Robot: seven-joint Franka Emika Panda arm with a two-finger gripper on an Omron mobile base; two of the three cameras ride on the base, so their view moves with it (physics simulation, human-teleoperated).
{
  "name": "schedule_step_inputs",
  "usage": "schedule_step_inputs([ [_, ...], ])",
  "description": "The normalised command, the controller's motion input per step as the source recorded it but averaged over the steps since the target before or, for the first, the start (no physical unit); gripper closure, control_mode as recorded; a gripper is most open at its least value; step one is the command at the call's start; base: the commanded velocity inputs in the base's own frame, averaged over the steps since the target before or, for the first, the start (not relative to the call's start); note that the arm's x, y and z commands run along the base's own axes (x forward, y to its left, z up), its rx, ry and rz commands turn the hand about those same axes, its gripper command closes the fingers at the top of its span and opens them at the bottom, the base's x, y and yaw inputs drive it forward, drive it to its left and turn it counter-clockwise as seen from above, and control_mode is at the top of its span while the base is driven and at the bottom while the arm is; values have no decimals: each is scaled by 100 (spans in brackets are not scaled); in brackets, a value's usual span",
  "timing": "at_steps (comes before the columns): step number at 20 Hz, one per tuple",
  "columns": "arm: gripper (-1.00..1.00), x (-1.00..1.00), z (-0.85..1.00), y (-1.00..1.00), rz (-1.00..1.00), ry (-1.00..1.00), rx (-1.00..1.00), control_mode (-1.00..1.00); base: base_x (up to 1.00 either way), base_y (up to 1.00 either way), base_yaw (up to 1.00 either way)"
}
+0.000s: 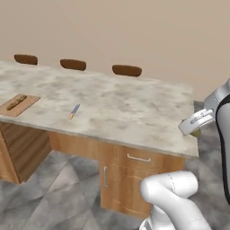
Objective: Retrieve the sausage and cheese from the fridge and place them on the cutting board on the counter.
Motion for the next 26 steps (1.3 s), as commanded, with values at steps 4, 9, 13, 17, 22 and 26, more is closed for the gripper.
schedule_step_inputs([
  [4, 100, 0, 0, 0, 0, 0, 0, 100, 47, 100, -19],
  [9, 100, 0, 0, 0, 0, 0, 0, 100, 62, 100, -25],
  [13, 100, 0, 0, 0, 0, 0, 0, 100, 52, 100, -31],
  [17, 100, 0, 0, 0, 0, 0, 0, 100, 34, 100, -36],
  [22, 100, 0, 0, 0, 0, 0, 0, 100, 33, 100, -42],
  [26, 100, 0, 0, 0, 0, 0, 0, 100, 7, 100, -33],
])
